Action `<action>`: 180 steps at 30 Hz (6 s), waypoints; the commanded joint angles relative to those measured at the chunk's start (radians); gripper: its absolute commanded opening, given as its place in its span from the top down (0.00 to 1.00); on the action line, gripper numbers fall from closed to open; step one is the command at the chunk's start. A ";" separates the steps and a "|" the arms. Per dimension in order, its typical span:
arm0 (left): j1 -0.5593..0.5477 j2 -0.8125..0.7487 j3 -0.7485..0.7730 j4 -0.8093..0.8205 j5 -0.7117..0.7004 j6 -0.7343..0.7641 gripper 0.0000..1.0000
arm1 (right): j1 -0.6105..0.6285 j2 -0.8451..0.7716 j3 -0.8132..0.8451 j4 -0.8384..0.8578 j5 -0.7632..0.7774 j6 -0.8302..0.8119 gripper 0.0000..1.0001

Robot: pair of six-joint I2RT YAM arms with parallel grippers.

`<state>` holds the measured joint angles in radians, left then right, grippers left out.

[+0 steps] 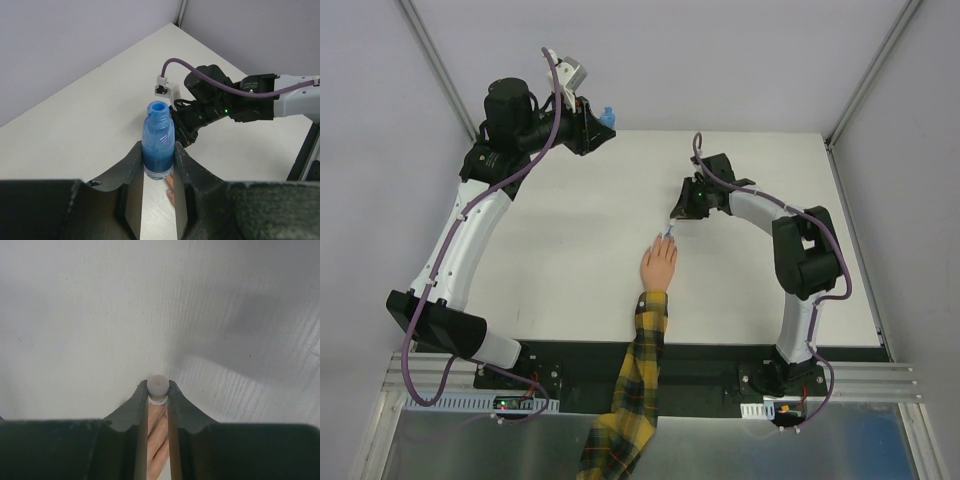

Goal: Paint the nails

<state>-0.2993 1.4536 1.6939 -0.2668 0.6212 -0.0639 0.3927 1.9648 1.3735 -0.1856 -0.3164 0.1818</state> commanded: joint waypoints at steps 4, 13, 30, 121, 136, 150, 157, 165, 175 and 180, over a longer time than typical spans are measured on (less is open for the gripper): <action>0.011 -0.022 0.029 0.047 0.021 -0.005 1.00 | -0.015 -0.023 -0.021 0.038 -0.007 0.002 0.99; 0.011 -0.027 0.024 0.049 0.020 -0.008 1.00 | 0.008 0.002 0.038 -0.038 0.025 -0.047 1.00; 0.011 -0.030 0.026 0.051 0.023 -0.011 1.00 | 0.000 0.016 0.039 -0.023 0.013 -0.010 0.99; -0.171 -0.219 -0.263 0.051 0.229 0.035 1.00 | 0.058 -0.532 0.616 -0.534 -0.276 -0.096 0.99; -0.250 -0.211 -0.272 0.041 0.236 0.055 1.00 | 0.124 -0.578 0.653 -0.471 -0.271 -0.071 0.99; -0.271 -0.197 -0.255 0.024 0.232 0.055 1.00 | 0.155 -0.531 0.674 -0.457 -0.236 -0.042 0.99; -0.276 -0.193 -0.257 0.023 0.229 0.055 1.00 | 0.164 -0.517 0.677 -0.457 -0.240 -0.044 0.99; -0.277 -0.191 -0.254 0.021 0.222 0.078 1.00 | 0.167 -0.512 0.664 -0.460 -0.236 -0.047 1.00; -0.279 -0.188 -0.250 0.021 0.219 0.078 1.00 | 0.173 -0.511 0.658 -0.460 -0.243 -0.042 1.00; -0.279 -0.188 -0.250 0.021 0.215 0.078 1.00 | 0.176 -0.514 0.639 -0.456 -0.245 -0.039 1.00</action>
<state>-0.5701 1.2675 1.4204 -0.2714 0.8291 -0.0090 0.5606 1.4563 2.0144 -0.6846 -0.5549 0.1230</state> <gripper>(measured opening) 0.226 0.180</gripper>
